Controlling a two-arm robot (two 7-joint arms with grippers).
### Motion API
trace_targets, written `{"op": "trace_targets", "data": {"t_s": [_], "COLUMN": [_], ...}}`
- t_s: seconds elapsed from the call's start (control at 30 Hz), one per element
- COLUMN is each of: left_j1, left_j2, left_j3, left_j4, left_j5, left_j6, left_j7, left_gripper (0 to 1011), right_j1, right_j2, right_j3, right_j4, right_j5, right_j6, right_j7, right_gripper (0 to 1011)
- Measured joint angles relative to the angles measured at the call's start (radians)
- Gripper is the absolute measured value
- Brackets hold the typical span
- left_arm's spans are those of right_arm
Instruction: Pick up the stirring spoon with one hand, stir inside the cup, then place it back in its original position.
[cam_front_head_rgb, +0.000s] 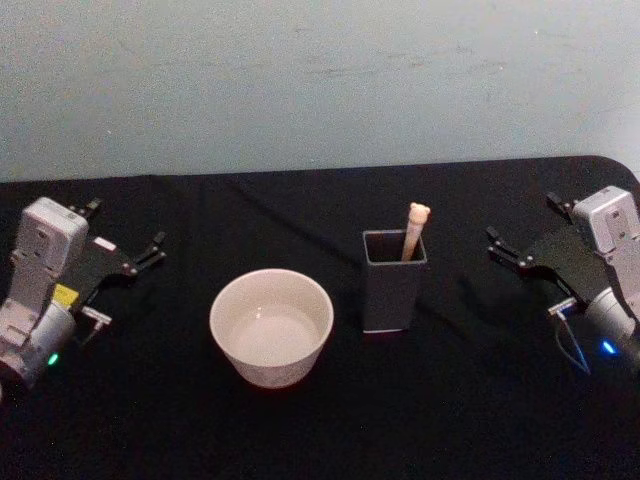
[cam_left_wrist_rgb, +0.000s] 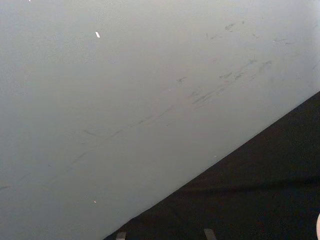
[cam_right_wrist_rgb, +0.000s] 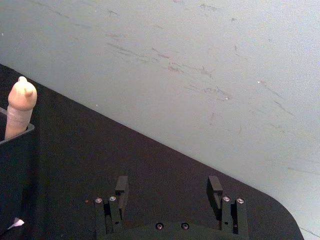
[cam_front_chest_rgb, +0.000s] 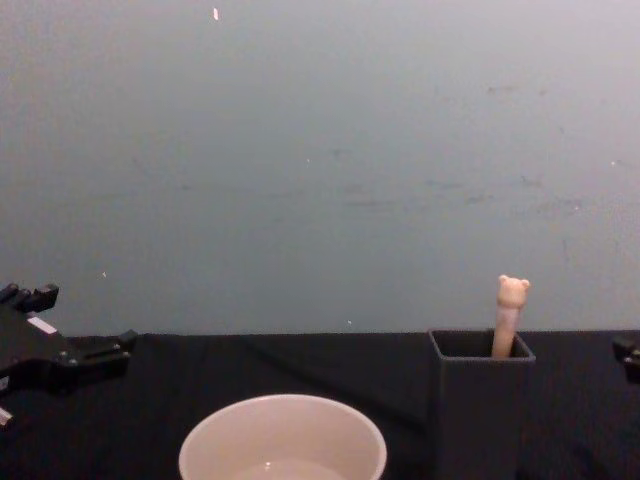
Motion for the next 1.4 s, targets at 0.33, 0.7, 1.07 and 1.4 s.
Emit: {"op": "trace_targets", "data": {"t_s": [0.33, 0.7, 1.07, 1.4], "left_j1": [0.0, 0.0, 0.0, 0.0], "left_j2": [0.0, 0.0, 0.0, 0.0], "left_j3": [0.0, 0.0, 0.0, 0.0], "left_j4": [0.0, 0.0, 0.0, 0.0], "left_j5": [0.0, 0.0, 0.0, 0.0], "left_j6": [0.0, 0.0, 0.0, 0.0], "left_j7": [0.0, 0.0, 0.0, 0.0], "left_gripper": [1001, 1001, 1001, 1001], "right_j1": [0.0, 0.0, -0.029, -0.041], "right_j2": [0.0, -0.002, -0.01, 0.0], "right_j3": [0.0, 0.004, 0.067, 0.106], "right_j4": [0.0, 0.0, -0.048, -0.083], "right_j5": [0.0, 0.0, 0.127, 0.308], "right_j6": [0.0, -0.001, -0.019, -0.001], "right_j7": [0.0, 0.007, 0.15, 0.396], "right_gripper": [1000, 1000, 1000, 1000]}}
